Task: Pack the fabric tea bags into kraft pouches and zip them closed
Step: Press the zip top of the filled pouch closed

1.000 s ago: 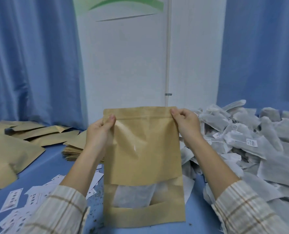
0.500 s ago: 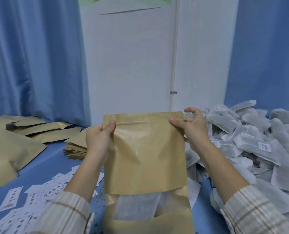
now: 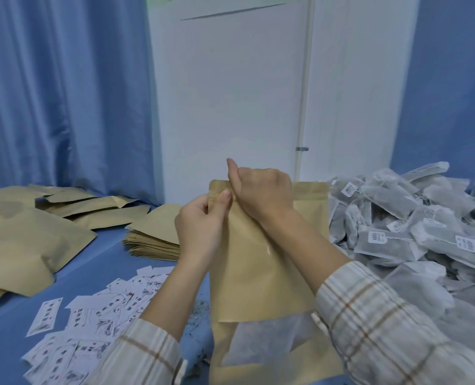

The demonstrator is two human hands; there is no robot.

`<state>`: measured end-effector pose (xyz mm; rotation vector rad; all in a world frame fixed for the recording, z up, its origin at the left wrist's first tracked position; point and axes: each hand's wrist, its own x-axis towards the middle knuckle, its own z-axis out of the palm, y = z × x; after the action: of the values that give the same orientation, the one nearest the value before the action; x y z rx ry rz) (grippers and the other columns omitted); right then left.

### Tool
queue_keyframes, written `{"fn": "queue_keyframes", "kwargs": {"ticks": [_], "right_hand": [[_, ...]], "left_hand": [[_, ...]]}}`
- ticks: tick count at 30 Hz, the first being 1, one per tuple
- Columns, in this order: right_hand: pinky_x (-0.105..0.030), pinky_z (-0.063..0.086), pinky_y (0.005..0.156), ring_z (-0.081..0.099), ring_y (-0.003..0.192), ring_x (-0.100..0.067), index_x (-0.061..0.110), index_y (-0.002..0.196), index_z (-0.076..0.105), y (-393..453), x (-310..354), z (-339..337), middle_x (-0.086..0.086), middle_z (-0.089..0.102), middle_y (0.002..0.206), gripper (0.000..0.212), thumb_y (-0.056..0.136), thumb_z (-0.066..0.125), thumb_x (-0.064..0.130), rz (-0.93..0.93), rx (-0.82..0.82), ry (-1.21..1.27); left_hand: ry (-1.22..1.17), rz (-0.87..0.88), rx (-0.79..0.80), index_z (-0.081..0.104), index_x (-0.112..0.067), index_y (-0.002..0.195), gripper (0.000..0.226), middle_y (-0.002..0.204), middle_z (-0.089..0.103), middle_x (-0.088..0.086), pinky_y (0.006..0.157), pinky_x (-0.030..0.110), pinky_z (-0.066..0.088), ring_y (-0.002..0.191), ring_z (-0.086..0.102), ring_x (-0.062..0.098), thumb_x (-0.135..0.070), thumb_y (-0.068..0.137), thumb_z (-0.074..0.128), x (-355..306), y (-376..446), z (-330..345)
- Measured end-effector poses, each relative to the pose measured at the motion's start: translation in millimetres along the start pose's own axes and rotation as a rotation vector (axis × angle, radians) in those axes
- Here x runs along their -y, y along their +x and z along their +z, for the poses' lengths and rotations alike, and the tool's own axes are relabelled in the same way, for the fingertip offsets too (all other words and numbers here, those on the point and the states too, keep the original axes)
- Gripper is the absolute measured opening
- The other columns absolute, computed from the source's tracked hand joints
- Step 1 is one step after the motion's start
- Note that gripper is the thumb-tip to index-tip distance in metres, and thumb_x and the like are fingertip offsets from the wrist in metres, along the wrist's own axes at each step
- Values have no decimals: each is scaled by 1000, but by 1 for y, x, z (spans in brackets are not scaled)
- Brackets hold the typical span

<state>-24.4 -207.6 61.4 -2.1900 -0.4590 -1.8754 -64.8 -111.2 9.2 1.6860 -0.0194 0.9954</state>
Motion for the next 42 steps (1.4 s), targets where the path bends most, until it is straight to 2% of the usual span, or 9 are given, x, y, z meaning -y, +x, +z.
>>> {"fn": "queue_keyframes", "kwargs": {"ticks": [4,9,12,16,20,22,28,34,42], "right_hand": [[-23,15,44,43,49,-24,17,49,44,5,9,6,0,35,44,59,94,37,54,-42,376,69],[-14,11,42,25,26,-21,18,36,24,1,16,-7,-1,28,25,59,73,60,47,2,48,-88],[-16,14,42,34,28,-23,17,32,30,2,12,-10,-1,31,26,61,78,59,45,-13,56,26],[-28,23,52,34,47,-13,18,43,27,12,-8,-11,5,29,37,65,87,42,63,141,649,484],[-13,30,48,40,50,-1,24,66,68,25,-37,-33,13,45,49,23,75,72,45,76,961,770],[-12,31,47,43,50,0,21,70,72,34,-41,-35,13,48,49,15,73,77,35,52,1045,745],[-21,32,50,45,58,-10,7,73,67,32,-27,-27,3,49,56,27,77,73,33,2,998,531],[-14,43,56,55,61,-1,24,75,74,44,-31,-33,9,67,66,11,72,77,35,53,1123,631],[-8,44,48,58,55,4,28,62,74,52,-31,-27,13,69,60,19,53,88,37,94,1124,599]], "left_hand": [[12,-36,14,26,-18,53,51,39,33,-11,44,20,24,45,32,6,-34,94,53,-2,-3,3],[-70,-10,95,38,-6,64,41,57,41,-6,56,27,27,58,35,11,-27,100,40,-5,-12,4],[-3,58,108,37,-5,66,40,57,37,-4,53,26,25,55,32,9,-27,99,41,-7,-14,3],[4,81,70,35,-10,64,39,56,33,-7,50,20,27,51,31,4,-28,98,43,-3,-10,-7],[-19,46,112,40,-12,66,39,55,38,-13,49,18,26,53,32,2,-33,98,44,5,2,-28],[-21,41,152,42,-13,66,38,55,38,-13,50,19,27,54,33,3,-35,97,46,4,4,-28],[-135,-76,191,63,-21,84,13,83,70,0,76,37,50,82,64,19,-34,87,65,4,5,-22],[-197,-49,200,64,-26,79,7,61,62,-17,61,22,47,65,59,4,-27,86,67,10,9,-25],[-258,-81,204,67,-22,87,4,77,71,-12,65,23,48,74,64,5,-26,85,68,11,6,-25]]}}
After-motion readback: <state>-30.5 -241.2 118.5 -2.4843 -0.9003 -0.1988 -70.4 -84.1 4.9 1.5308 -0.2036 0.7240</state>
